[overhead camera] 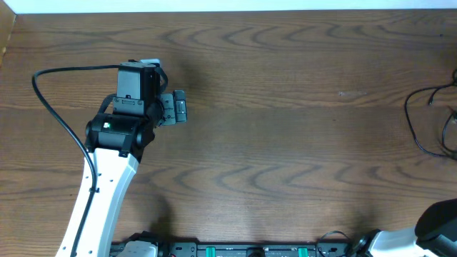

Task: Untangle cables
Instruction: 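Lower the black cable onto the cable pile off-table and release it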

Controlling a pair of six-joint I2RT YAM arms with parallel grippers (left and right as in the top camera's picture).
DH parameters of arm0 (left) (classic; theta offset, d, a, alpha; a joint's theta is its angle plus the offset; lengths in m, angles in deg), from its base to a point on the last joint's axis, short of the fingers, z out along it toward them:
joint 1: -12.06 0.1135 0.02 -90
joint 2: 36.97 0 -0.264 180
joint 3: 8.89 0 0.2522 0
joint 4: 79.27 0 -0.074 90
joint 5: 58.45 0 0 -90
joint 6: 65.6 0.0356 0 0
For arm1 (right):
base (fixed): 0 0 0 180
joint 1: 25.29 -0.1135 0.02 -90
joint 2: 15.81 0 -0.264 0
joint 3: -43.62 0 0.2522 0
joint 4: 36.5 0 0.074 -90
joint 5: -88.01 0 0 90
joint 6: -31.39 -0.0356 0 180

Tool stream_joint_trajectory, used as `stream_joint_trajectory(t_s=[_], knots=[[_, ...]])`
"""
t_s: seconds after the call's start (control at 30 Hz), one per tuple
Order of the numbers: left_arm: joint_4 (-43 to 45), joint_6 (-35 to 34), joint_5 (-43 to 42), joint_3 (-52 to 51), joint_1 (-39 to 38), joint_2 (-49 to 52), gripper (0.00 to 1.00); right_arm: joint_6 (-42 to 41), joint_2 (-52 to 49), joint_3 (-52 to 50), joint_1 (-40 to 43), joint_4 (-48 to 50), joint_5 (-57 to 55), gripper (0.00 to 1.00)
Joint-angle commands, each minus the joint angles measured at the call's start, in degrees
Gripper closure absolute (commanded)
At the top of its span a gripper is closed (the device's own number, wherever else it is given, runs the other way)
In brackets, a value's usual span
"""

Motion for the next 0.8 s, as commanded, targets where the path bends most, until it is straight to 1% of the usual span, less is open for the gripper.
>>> stream_joint_trajectory(t_s=[0.0,0.1,0.27,0.57,0.77], knots=[[-0.17,0.94,0.13,0.7,0.2,0.17,0.03,0.66,-1.75,-0.46,5.03,-1.09,-2.25,0.99],[-0.17,0.94,0.15,0.7,0.2,0.17,0.03,0.63,-3.34,-1.44,7.82,-2.62,-1.49,0.99],[-0.17,0.94,0.15,0.7,0.2,0.17,0.03,0.59,-6.95,-3.67,10.64,-3.19,3.67,0.99],[-0.17,0.94,0.13,0.7,0.2,0.17,0.03,0.63,-13.42,-5.11,10.84,-3.15,8.5,0.99],[-0.17,0.94,0.15,0.7,0.2,0.17,0.03,0.96,-14.29,-5.14,10.84,-3.26,12.28,0.99]])
